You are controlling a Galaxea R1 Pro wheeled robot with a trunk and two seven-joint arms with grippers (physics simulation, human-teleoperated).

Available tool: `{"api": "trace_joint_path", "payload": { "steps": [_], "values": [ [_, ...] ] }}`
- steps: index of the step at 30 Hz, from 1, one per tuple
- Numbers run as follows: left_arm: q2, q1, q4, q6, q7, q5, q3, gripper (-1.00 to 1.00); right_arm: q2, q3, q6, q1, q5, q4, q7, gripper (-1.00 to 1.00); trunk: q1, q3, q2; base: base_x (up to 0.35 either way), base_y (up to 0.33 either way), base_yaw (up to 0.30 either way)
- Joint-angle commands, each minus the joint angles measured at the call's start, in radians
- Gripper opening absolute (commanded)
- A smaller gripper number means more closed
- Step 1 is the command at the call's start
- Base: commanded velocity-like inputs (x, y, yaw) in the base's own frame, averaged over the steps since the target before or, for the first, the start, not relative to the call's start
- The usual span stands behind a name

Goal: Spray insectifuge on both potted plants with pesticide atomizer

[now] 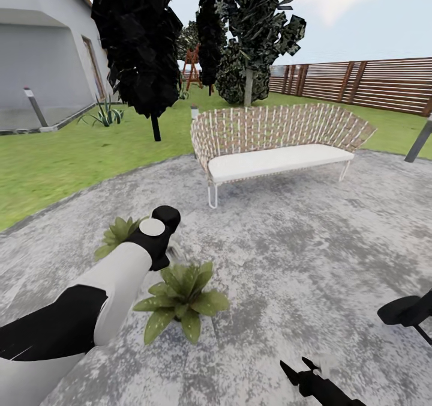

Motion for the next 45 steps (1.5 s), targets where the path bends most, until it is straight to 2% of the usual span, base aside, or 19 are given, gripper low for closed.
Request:
{"api": "trace_joint_path", "payload": {
  "steps": [1, 5, 9, 11, 17, 26, 36, 45],
  "values": [
    [0.000, -0.001, -0.003, -0.017, -0.010, -0.008, -0.003, -1.00, 0.000, -0.003, -0.002, -0.001, -0.001, 0.002, 0.005, 1.00, 0.000, -0.001, 0.000, 0.314, 0.021, 0.000],
    [0.000, -0.001, -0.015, -0.061, -0.010, -0.008, -0.004, -1.00, 0.000, -0.003, -0.002, -0.001, -0.001, 0.003, 0.005, 1.00, 0.000, 0.000, 0.000, 0.115, 0.006, -0.131],
    [0.000, -0.001, -0.017, -0.135, -0.010, -0.008, -0.055, -1.00, 0.000, -0.003, -0.002, -0.001, -0.001, 0.003, 0.005, 1.00, 0.000, 0.002, 0.000, 0.004, 0.000, -0.249],
    [0.000, -0.001, -0.017, -0.151, -0.010, -0.007, -0.067, -1.00, 0.000, -0.003, -0.002, -0.001, 0.000, 0.003, 0.005, 1.00, 0.000, 0.003, 0.000, 0.001, 0.000, -0.252],
    [0.000, 0.003, -0.016, -0.159, -0.010, -0.007, -0.073, -1.00, 0.001, -0.003, -0.002, -0.001, 0.000, 0.003, 0.005, 1.00, 0.000, 0.006, 0.000, 0.000, 0.000, -0.253],
    [0.000, 0.070, -0.016, -0.165, -0.010, -0.008, -0.075, -1.00, 0.001, -0.003, -0.002, -0.001, 0.000, 0.003, 0.005, 1.00, 0.000, 0.010, 0.000, 0.000, 0.000, -0.257],
    [0.000, 0.074, -0.018, -0.167, -0.010, -0.009, -0.076, -1.00, 0.001, -0.003, -0.002, -0.001, 0.000, 0.003, 0.006, 1.00, 0.000, 0.010, 0.000, 0.000, -0.004, -0.091],
    [0.000, 0.074, -0.019, -0.167, -0.009, -0.011, -0.077, -1.00, 0.001, -0.003, -0.002, -0.001, 0.000, 0.003, 0.005, 1.00, 0.000, 0.010, 0.000, -0.065, -0.156, -0.150]
  ]
}}
